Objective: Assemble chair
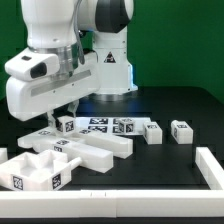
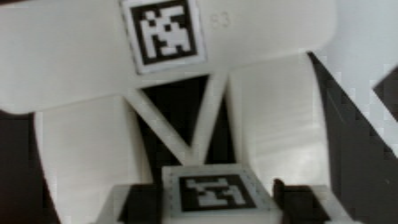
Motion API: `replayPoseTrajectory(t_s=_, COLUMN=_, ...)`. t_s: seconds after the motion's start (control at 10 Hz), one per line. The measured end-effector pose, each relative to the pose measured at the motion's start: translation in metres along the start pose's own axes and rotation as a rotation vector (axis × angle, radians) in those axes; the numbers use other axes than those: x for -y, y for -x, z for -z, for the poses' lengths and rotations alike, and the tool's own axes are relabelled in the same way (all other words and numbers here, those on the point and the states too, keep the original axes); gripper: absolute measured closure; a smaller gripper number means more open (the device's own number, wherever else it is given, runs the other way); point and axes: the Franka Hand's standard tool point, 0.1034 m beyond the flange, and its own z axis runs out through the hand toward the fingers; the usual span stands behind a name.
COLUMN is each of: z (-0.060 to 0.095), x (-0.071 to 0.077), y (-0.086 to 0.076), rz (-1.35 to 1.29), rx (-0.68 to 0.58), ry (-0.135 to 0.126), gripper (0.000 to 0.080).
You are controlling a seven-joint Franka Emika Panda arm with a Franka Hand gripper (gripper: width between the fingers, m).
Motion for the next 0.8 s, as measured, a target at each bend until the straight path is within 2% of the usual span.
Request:
replayPoseTrajectory(t_s=0.2, z=0.004, x=0.021, y=-0.002, rz=-0.105, rx=0.000, ry=-0.006, gripper=0.0516)
replayPoseTrajectory(t_s=0.4, z=0.000, x=0.055, y=-0.002, rz=-0.240, rx=0.020, ry=-0.030, gripper=0.0515)
replayPoseTrajectory(t_s=0.8, z=0.000, x=0.057, y=-0.004, rz=-0.260, rx=0.021, ry=-0.029, gripper=0.0515)
